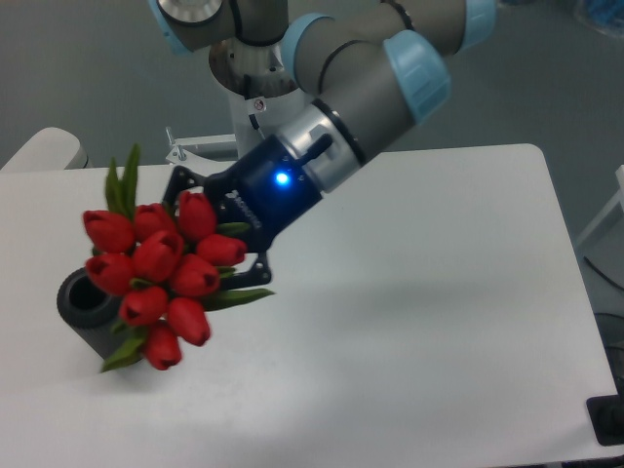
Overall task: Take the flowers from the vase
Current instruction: 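Lift the gripped tulips up and out of the grey vase, then carry the tulips away from the vase over the open table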
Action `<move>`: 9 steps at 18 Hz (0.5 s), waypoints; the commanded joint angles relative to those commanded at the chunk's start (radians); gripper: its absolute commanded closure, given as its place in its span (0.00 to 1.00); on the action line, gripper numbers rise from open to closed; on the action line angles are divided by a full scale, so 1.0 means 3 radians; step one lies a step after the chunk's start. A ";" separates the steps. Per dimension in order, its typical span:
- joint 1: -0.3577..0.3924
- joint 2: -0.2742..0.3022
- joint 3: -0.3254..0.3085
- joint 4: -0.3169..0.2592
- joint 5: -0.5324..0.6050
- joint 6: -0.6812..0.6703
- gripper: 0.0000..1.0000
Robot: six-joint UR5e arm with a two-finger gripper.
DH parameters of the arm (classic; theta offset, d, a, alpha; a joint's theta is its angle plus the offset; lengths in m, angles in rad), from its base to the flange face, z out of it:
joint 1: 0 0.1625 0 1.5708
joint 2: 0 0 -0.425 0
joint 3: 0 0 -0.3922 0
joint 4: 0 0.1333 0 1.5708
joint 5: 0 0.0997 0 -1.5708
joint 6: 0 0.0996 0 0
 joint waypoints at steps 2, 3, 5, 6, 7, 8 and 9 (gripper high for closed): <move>0.0000 -0.0005 0.0005 0.0015 0.0250 0.0102 0.71; 0.0000 -0.0005 0.0005 0.0015 0.0388 0.0189 0.72; 0.0000 -0.0020 0.0010 0.0010 0.0614 0.0317 0.72; 0.0000 -0.0026 0.0010 0.0010 0.0696 0.0338 0.72; 0.0000 -0.0031 0.0015 0.0010 0.0793 0.0363 0.72; 0.0005 -0.0046 0.0020 0.0010 0.0910 0.0409 0.72; 0.0005 -0.0061 0.0025 0.0000 0.1043 0.0485 0.72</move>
